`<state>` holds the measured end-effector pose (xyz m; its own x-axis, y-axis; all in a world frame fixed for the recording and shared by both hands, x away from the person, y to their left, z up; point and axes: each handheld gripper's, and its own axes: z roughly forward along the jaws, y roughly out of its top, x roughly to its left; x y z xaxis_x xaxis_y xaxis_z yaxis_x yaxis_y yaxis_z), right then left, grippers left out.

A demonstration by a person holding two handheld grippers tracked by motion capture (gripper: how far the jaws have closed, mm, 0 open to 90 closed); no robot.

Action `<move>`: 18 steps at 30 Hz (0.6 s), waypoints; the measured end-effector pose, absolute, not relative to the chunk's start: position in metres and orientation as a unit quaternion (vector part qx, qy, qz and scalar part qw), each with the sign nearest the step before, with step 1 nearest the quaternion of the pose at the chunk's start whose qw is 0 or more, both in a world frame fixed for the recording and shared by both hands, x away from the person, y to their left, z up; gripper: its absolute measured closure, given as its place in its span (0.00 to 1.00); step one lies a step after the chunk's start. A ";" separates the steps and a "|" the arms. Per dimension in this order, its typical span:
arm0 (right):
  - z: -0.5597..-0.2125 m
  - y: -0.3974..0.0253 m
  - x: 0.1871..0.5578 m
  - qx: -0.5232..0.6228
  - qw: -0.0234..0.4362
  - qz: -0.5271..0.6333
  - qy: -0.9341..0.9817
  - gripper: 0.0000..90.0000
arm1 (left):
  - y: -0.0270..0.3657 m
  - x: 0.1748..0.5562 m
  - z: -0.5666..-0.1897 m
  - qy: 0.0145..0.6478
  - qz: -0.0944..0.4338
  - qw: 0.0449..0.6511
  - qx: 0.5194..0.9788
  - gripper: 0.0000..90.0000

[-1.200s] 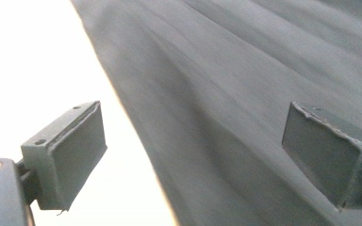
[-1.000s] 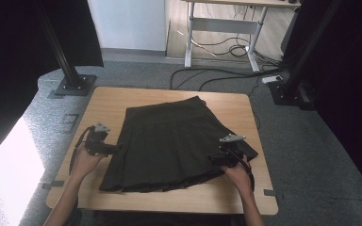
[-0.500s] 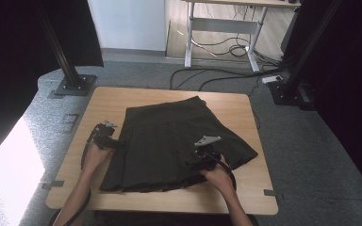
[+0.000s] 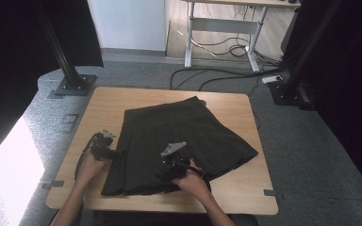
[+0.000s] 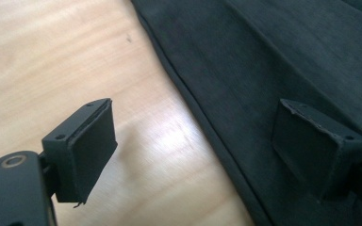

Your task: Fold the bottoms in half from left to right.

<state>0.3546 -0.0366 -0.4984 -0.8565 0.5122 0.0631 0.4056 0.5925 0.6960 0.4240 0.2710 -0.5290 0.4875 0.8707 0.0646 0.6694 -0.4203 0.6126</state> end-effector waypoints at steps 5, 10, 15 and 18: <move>-0.503 0.000 0.347 0.221 0.044 0.370 0.901 0.15 | 0.279 0.457 -0.512 0.489 0.164 0.308 0.800 0.16; -0.510 0.029 0.340 0.188 0.028 0.364 0.912 0.13 | 0.272 0.488 -0.505 0.486 0.162 0.308 0.802 0.13; -0.514 0.053 0.331 0.159 0.012 0.366 0.917 0.07 | 0.267 0.515 -0.510 0.489 0.157 0.297 0.805 0.08; -0.516 0.068 0.326 0.142 0.006 0.361 0.922 0.04 | 0.266 0.527 -0.518 0.493 0.152 0.289 0.806 0.07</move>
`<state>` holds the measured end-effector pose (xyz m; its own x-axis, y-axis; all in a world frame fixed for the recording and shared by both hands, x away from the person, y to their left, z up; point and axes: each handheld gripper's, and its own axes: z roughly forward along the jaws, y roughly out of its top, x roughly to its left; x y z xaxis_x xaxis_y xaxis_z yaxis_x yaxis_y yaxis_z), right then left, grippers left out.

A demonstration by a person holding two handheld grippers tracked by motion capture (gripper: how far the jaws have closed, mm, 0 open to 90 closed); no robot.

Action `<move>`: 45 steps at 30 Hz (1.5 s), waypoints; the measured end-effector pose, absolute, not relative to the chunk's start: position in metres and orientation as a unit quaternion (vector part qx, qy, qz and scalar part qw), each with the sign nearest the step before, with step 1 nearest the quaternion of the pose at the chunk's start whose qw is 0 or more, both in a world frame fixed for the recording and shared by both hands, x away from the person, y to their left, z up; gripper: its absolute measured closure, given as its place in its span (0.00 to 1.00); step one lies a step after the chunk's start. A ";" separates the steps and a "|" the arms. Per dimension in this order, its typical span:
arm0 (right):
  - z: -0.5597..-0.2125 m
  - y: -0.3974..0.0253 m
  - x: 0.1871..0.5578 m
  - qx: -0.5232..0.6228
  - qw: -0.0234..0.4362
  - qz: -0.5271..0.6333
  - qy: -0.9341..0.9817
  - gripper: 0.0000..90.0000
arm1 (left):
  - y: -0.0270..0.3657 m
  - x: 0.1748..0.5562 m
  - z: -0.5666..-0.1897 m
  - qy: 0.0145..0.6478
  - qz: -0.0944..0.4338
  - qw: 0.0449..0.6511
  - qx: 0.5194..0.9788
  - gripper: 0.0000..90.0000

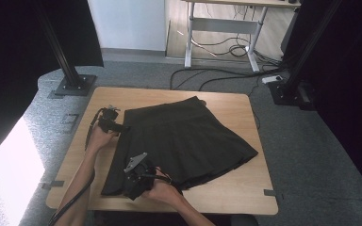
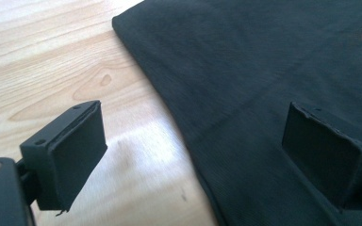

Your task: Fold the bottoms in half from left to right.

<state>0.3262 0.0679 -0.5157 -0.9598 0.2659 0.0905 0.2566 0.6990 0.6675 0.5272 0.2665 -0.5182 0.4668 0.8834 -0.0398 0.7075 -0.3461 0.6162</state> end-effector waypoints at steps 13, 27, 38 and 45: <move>-0.535 0.114 0.323 0.113 0.012 0.328 0.938 0.07 | 0.259 0.560 -0.537 0.487 0.161 0.300 0.804 0.06; -0.529 0.108 0.332 0.127 0.062 0.314 0.939 0.76 | 0.251 0.561 -0.536 0.487 0.160 0.297 0.806 0.27; -0.529 0.103 0.334 0.140 0.061 0.320 0.935 0.93 | 0.232 0.553 -0.528 0.459 0.158 0.277 0.829 0.89; -0.528 0.106 0.329 0.127 0.037 0.336 0.932 0.93 | 0.241 0.545 -0.522 0.457 0.147 0.259 0.838 0.90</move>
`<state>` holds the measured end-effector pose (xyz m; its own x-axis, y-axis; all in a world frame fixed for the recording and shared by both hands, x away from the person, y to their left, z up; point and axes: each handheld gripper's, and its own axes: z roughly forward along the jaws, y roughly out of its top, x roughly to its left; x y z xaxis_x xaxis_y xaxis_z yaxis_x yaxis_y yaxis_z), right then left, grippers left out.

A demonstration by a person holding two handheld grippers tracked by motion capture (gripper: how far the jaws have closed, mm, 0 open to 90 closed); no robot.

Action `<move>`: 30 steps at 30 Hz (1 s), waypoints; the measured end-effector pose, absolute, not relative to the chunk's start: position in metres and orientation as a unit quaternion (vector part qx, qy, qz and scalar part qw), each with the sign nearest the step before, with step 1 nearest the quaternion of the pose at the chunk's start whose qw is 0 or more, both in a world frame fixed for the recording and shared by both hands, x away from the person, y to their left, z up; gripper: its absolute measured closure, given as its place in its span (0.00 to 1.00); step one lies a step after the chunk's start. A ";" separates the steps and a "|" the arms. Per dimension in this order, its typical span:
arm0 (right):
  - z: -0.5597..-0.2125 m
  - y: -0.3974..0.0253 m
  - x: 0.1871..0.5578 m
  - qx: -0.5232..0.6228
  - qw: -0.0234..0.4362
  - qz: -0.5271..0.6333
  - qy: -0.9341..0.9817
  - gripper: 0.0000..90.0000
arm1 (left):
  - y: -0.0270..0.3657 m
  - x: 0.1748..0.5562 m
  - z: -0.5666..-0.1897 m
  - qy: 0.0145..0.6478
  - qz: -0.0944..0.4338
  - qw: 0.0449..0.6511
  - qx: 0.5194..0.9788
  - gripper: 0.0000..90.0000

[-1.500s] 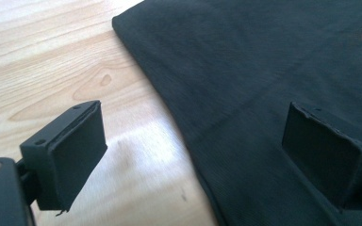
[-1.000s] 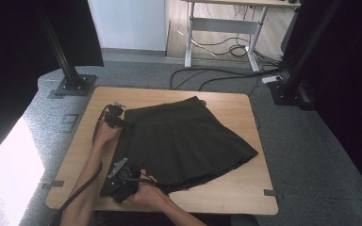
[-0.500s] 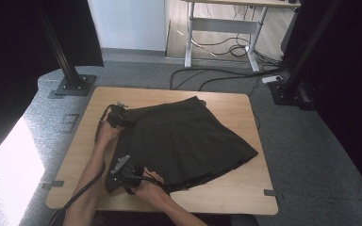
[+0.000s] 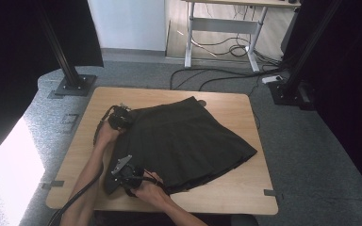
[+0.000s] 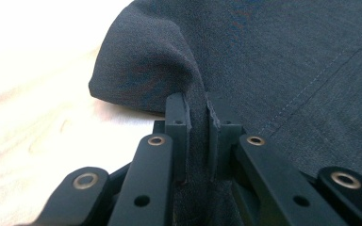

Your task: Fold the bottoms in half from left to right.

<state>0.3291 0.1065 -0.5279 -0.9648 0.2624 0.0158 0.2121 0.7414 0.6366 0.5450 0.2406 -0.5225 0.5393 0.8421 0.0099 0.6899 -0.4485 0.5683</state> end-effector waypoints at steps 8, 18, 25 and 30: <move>-0.519 0.123 0.315 0.100 -0.002 0.368 0.925 0.93 | 0.278 0.519 -0.508 0.456 0.135 0.251 0.843 0.90; -0.487 0.131 0.298 0.055 0.006 0.396 0.917 0.93 | 0.317 0.497 -0.474 0.467 0.143 0.260 0.833 0.90; -0.447 0.091 0.304 0.073 0.033 0.426 0.901 0.94 | 0.295 0.502 -0.439 0.455 0.169 0.284 0.827 0.90; -0.426 0.053 0.314 0.102 0.056 0.444 0.889 0.94 | 0.270 0.512 -0.419 0.460 0.194 0.309 0.809 0.90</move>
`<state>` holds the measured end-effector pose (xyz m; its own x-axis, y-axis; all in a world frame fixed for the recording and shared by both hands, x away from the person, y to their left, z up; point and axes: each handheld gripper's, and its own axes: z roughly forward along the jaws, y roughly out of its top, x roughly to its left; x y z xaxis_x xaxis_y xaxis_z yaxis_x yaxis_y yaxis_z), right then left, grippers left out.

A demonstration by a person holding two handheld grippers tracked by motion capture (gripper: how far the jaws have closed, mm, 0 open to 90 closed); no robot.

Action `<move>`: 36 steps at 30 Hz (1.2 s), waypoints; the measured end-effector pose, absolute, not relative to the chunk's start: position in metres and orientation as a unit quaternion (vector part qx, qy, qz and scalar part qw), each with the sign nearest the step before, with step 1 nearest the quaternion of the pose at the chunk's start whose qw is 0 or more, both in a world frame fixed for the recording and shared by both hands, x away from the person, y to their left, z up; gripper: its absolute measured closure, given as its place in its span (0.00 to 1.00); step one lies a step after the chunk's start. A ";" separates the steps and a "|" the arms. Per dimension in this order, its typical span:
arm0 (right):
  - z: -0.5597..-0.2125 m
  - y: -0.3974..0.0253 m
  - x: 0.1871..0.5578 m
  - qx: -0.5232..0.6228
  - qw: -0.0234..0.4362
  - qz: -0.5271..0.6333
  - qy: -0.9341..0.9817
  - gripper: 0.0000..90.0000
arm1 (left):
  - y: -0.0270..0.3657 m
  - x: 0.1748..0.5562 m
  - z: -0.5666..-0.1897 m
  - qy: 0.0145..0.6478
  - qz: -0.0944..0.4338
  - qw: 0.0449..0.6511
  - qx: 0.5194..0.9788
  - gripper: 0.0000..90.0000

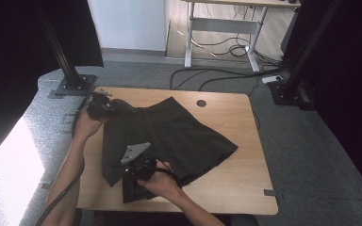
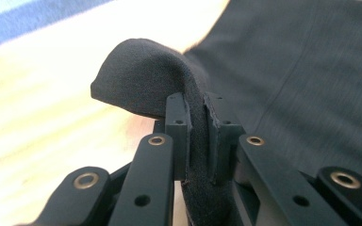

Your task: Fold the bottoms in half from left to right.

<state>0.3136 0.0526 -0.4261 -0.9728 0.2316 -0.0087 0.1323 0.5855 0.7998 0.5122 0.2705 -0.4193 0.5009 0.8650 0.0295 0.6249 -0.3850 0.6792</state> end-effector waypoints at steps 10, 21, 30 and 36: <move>-0.403 -0.021 0.333 0.166 0.104 0.463 0.864 0.94 | 0.225 0.534 -0.403 0.460 0.203 0.335 0.797 0.92; -0.387 -0.083 0.349 0.221 0.144 0.473 0.840 0.94 | 0.171 0.556 -0.382 0.440 0.221 0.341 0.801 0.92; -0.378 -0.126 0.359 0.258 0.167 0.477 0.823 0.94 | 0.122 0.574 -0.371 0.424 0.240 0.353 0.799 0.92; -0.395 -0.157 0.373 0.299 0.178 0.455 0.820 0.94 | 0.080 0.594 -0.392 0.418 0.246 0.353 0.800 0.91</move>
<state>0.3733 -0.1572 -0.3955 -0.7573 0.6528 -0.0199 0.3282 0.4068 0.8525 0.5943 0.0796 -0.3924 0.5301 0.8423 0.0976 0.4953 -0.4010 0.7707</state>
